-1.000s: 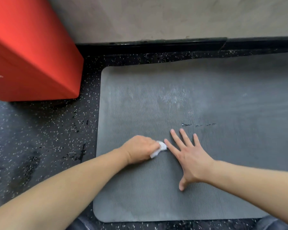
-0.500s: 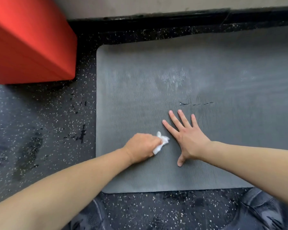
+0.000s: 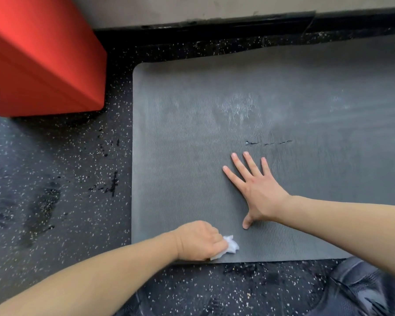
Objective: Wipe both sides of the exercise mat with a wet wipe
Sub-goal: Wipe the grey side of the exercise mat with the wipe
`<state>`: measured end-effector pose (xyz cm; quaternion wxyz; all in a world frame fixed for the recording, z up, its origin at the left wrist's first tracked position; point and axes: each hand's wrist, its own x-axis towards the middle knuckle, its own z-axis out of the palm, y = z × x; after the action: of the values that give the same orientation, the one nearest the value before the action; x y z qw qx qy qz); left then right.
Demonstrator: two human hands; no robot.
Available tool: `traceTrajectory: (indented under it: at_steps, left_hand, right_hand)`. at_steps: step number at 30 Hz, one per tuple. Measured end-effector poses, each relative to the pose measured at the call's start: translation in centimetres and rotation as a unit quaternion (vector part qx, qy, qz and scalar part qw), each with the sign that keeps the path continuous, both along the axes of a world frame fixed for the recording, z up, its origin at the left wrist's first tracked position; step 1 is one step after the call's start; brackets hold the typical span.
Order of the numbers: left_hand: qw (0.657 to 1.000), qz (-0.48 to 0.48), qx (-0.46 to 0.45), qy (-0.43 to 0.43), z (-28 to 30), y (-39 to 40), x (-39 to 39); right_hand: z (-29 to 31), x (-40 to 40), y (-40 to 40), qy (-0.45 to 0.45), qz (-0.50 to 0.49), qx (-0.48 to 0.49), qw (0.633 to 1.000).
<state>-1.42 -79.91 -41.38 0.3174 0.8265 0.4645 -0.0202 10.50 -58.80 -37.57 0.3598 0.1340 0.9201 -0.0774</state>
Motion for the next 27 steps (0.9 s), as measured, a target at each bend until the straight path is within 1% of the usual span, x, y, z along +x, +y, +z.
traceTrajectory:
  at_steps: [2,3,4,5,7,8,9,10,11,13,14,15,16,17,18,19,20,21,23,24,25,26,27]
  left_hand:
    - [0.993,0.112,0.047,0.012,-0.1,0.2,-0.5]
    - [0.987,0.149,0.053,0.009,0.3,0.1,-0.4]
    - [0.986,0.154,0.064,0.004,0.3,-0.3,0.6]
    - [0.990,0.124,0.068,-0.011,0.3,-0.8,1.9]
    - [0.999,-0.033,0.009,-0.021,0.6,-1.8,3.8]
    - [0.996,-0.092,0.007,0.006,0.7,-1.6,3.8]
    - [0.993,-0.110,0.034,0.033,0.8,-1.1,3.2]
    - [0.996,-0.074,0.040,0.036,0.7,-0.3,2.4]
    - [1.000,-0.014,0.024,0.014,0.4,0.3,1.5]
    - [0.992,0.122,0.041,-0.007,0.0,1.4,0.1]
    - [0.988,0.149,0.048,0.003,0.1,1.6,0.6]
    - [0.989,0.143,0.032,-0.009,0.4,1.4,1.6]
    - [0.995,0.095,-0.013,-0.012,0.8,1.2,3.1]
    - [0.999,0.025,-0.041,-0.019,0.9,0.9,4.3]
    - [0.998,-0.041,-0.044,-0.016,1.0,1.4,4.6]
    - [0.998,-0.056,-0.025,0.005,1.0,2.2,4.0]
    - [0.999,-0.015,0.024,0.028,0.4,3.1,3.0]
    - [0.995,0.063,0.074,0.039,-0.3,4.2,1.8]
    - [0.970,0.216,0.107,0.034,0.1,6.5,-0.2]
    - [0.961,0.241,0.125,0.042,0.1,6.7,0.1]
    - [0.968,0.219,0.116,0.027,0.4,6.4,1.2]
    - [0.983,0.159,0.091,0.013,0.8,5.8,2.7]
    - [0.995,0.081,0.047,-0.016,1.3,5.0,3.9]
  right_hand:
    - [0.2,0.9,-0.4,0.006,0.016,-0.002,1.000]
    - [0.2,1.6,-0.7,0.006,0.027,-0.010,1.000]
    - [0.3,2.6,-1.0,0.001,0.043,-0.016,0.999]
    - [0.5,3.7,-1.4,-0.005,0.057,-0.018,0.998]
    - [0.8,6.0,-1.9,-0.015,0.073,-0.007,0.997]
    - [0.9,6.8,-1.9,-0.020,0.069,0.004,0.997]
    - [1.0,7.3,-1.5,-0.023,0.062,0.011,0.998]
    - [1.1,7.4,-0.9,-0.023,0.050,0.019,0.998]
    - [1.1,7.2,-0.1,-0.020,0.034,0.026,0.999]
    - [1.1,6.5,1.7,-0.013,-0.011,0.036,0.999]
    - [1.1,6.2,2.3,-0.018,-0.030,0.034,0.999]
    - [1.0,6.0,2.8,-0.023,-0.045,0.028,0.998]
    - [0.8,6.0,3.0,-0.026,-0.052,0.023,0.998]
    - [0.7,6.0,3.1,-0.023,-0.053,0.021,0.998]
    - [0.5,6.0,3.1,-0.024,-0.050,0.023,0.998]
    - [0.4,6.0,3.1,-0.026,-0.048,0.021,0.998]
    - [0.4,6.0,3.1,-0.030,-0.049,0.019,0.998]
    - [0.3,6.1,3.1,-0.030,-0.052,0.016,0.998]
    - [0.2,6.0,3.1,-0.030,-0.054,0.017,0.998]
    - [0.3,5.9,3.1,-0.033,-0.054,0.018,0.998]
    - [0.3,5.9,3.1,-0.031,-0.054,0.020,0.998]
    - [0.5,5.8,3.0,-0.030,-0.051,0.023,0.998]
    - [0.6,5.8,3.0,-0.030,-0.048,0.025,0.998]
